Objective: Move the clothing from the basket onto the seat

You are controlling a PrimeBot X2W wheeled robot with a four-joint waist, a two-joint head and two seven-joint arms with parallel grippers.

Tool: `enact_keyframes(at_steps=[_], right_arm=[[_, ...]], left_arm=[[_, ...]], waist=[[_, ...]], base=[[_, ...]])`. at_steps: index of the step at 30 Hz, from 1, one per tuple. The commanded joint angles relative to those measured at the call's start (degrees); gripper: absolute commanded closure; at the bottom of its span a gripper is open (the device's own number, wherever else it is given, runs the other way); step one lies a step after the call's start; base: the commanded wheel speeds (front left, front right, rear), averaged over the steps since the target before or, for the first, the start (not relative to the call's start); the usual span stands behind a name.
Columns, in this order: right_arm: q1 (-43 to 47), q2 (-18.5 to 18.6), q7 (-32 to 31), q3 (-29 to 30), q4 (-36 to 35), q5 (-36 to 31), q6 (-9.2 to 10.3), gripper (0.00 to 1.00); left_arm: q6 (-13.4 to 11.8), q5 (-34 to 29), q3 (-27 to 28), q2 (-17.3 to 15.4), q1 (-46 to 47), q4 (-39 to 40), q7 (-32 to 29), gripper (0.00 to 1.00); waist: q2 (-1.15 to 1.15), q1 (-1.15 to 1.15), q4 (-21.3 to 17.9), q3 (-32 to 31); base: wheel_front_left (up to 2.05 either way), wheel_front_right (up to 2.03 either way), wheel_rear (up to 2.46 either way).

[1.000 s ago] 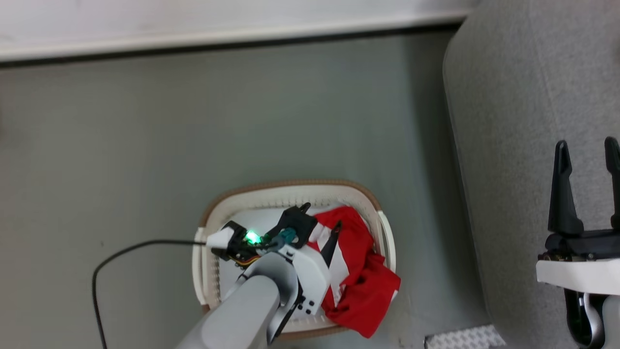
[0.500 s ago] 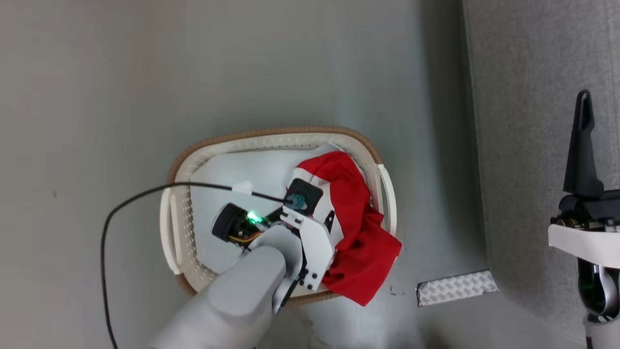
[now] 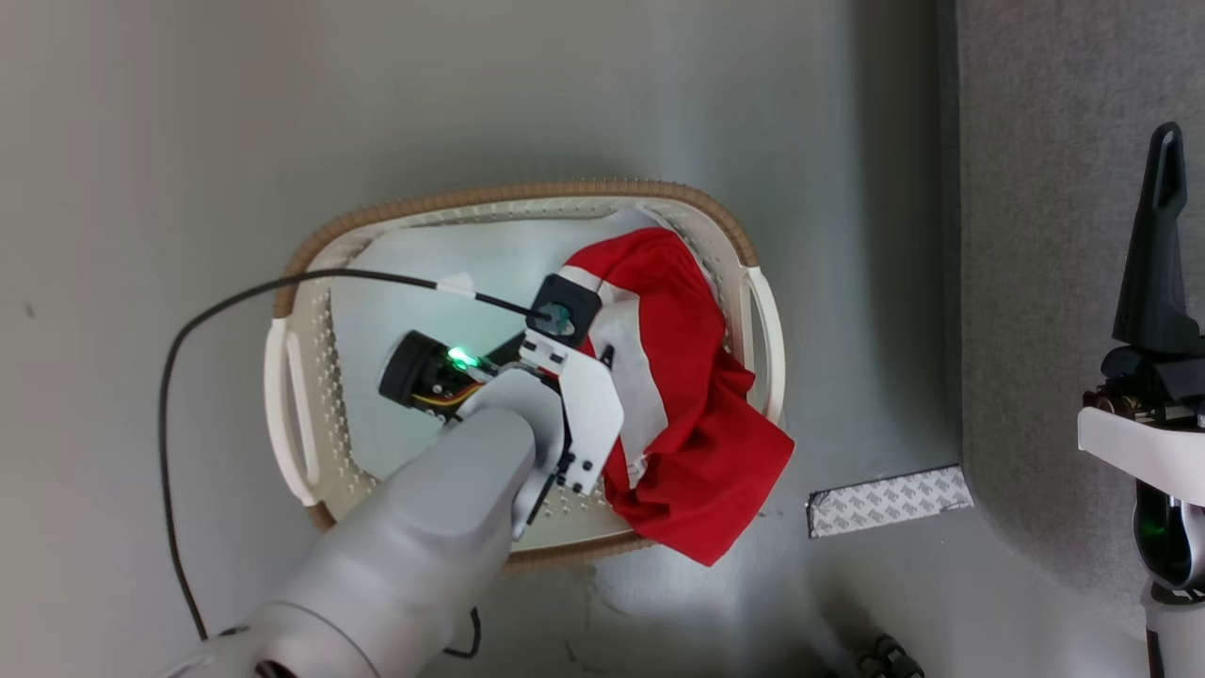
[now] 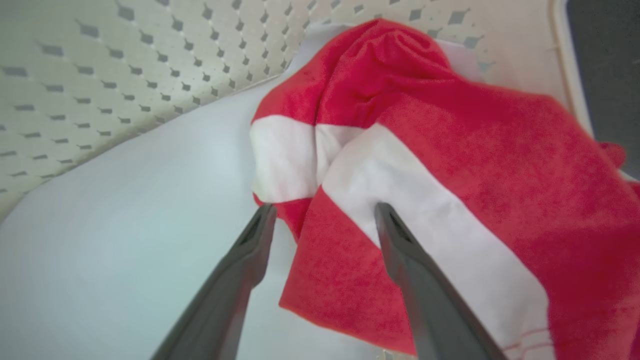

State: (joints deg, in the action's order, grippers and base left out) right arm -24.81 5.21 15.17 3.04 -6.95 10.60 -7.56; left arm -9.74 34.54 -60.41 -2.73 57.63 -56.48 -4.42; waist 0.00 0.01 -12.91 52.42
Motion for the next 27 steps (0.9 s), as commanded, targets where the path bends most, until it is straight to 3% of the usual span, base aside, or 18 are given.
enact_keyframes(at_steps=[1, 27], right_arm=[[-0.9, 0.1, 0.0, -0.1, -0.3, 0.3, 0.15, 0.0], [-1.5, 0.5, 0.0, -0.1, -1.6, 0.5, 0.15, 0.0]], left_arm=[[-0.2, 0.9, -0.3, -0.3, 0.8, -0.6, 0.4, 0.0], [3.2, 11.6, -6.2, -0.3, 4.0, -1.8, -1.4, 0.0]], waist=[[0.0, -0.01, -0.2, 0.7], [0.0, -0.01, -1.0, 4.3]], base=[[0.0, 0.0, 0.0], [0.0, 0.0, 0.0]])
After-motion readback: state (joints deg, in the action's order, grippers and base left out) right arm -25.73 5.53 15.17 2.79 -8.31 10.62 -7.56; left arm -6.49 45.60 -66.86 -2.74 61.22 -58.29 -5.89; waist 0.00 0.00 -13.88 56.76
